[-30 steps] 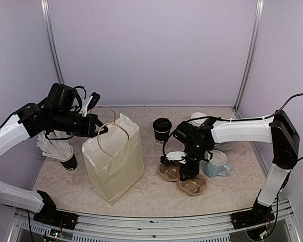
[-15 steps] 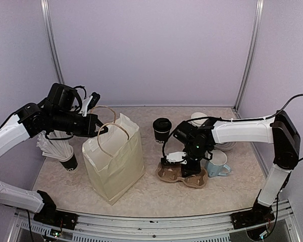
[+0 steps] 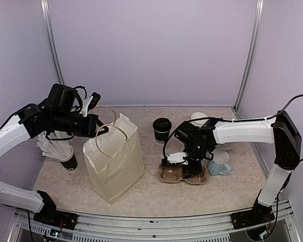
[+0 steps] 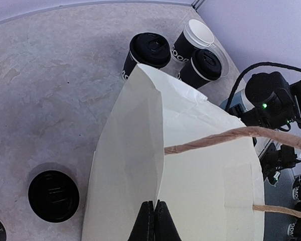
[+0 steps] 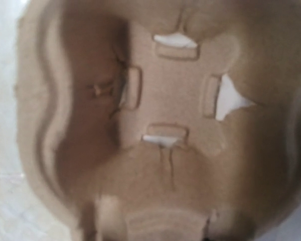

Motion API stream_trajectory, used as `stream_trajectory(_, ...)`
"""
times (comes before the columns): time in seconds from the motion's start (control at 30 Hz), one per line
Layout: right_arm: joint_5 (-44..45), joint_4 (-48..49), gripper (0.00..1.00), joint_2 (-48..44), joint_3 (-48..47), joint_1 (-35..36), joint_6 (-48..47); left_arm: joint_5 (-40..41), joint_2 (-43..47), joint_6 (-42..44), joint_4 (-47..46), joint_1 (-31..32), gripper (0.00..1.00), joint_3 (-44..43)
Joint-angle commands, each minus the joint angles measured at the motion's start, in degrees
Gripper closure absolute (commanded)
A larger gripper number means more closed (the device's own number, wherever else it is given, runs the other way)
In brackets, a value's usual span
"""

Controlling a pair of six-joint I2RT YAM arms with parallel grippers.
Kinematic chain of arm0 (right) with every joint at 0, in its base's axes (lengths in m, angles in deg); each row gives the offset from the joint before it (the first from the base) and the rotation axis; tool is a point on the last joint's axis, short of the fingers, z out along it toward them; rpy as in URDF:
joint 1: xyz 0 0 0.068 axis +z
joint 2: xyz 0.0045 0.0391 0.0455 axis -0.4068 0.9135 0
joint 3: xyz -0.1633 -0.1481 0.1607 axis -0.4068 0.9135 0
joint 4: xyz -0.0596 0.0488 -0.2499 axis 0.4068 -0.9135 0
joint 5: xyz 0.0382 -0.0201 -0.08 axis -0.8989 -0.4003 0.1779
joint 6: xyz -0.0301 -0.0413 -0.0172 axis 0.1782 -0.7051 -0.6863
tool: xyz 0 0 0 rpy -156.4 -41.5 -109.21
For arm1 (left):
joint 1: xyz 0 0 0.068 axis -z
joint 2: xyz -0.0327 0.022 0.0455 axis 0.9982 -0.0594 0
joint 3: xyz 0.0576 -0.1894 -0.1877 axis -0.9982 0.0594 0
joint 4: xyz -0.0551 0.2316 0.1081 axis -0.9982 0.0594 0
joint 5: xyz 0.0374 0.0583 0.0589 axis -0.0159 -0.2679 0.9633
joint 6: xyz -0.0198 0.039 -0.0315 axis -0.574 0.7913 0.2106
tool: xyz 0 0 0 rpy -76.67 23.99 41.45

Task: Pack the takeout coffee

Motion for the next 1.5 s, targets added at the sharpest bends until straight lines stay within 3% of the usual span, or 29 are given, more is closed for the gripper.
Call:
stream_trajectory(0.0, -1.4, 0.7, 0.57, 2.0, -0.3, -0.3, 3.2, 0.3, -0.6, 0.4, 1.1, 0.1, 1.00, 0.8)
stream_trajectory(0.13, -1.6, 0.6, 0.61, 2.8, -1.1, -0.6, 4.7, 0.4, -0.6, 0.3, 1.2, 0.1, 1.00, 0.7)
stream_trajectory(0.23, -1.7, 0.5, 0.70, 3.0, -1.7, -1.0, 5.2, 0.5, -0.7, 0.2, 1.2, 0.1, 0.99, 0.6)
stream_trajectory(0.37, -2.4, 0.3, 0.82, 1.9, -2.3, -1.2, 5.3, 1.4, -0.7, 0.0, 2.1, 0.1, 0.81, -0.2)
stream_trajectory(0.73, -12.5, -4.3, 0.84, -9.1, -6.9, -1.2, 1.5, 6.1, 0.0, 0.3, 10.6, 0.2, 0.49, -6.7)
stream_trajectory(0.83, -13.2, -4.2, 0.85, -12.0, -7.3, -1.4, 0.5, 6.3, 0.2, 0.4, 12.2, 0.1, 0.44, -7.4)
stream_trajectory(1.17, -20.6, -5.1, 0.85, -17.2, -20.2, -1.7, -0.9, 4.6, -2.1, 0.7, 14.9, 0.2, 0.58, -7.6)
stream_trajectory(1.27, -22.2, -3.0, 0.86, -18.0, -23.1, -1.7, -1.1, 3.8, -3.0, 1.5, 14.0, 0.2, 0.72, -7.9)
stream_trajectory(1.4, -26.1, -1.1, 0.87, -17.6, -27.7, -1.7, -0.9, -0.1, -5.6, 3.0, 12.5, 0.7, 1.00, -9.3)
stream_trajectory(1.47, -30.6, -1.5, 0.87, -16.6, -30.7, -1.7, -1.8, -2.0, -6.9, 3.8, 11.3, 1.7, 1.00, -10.3)
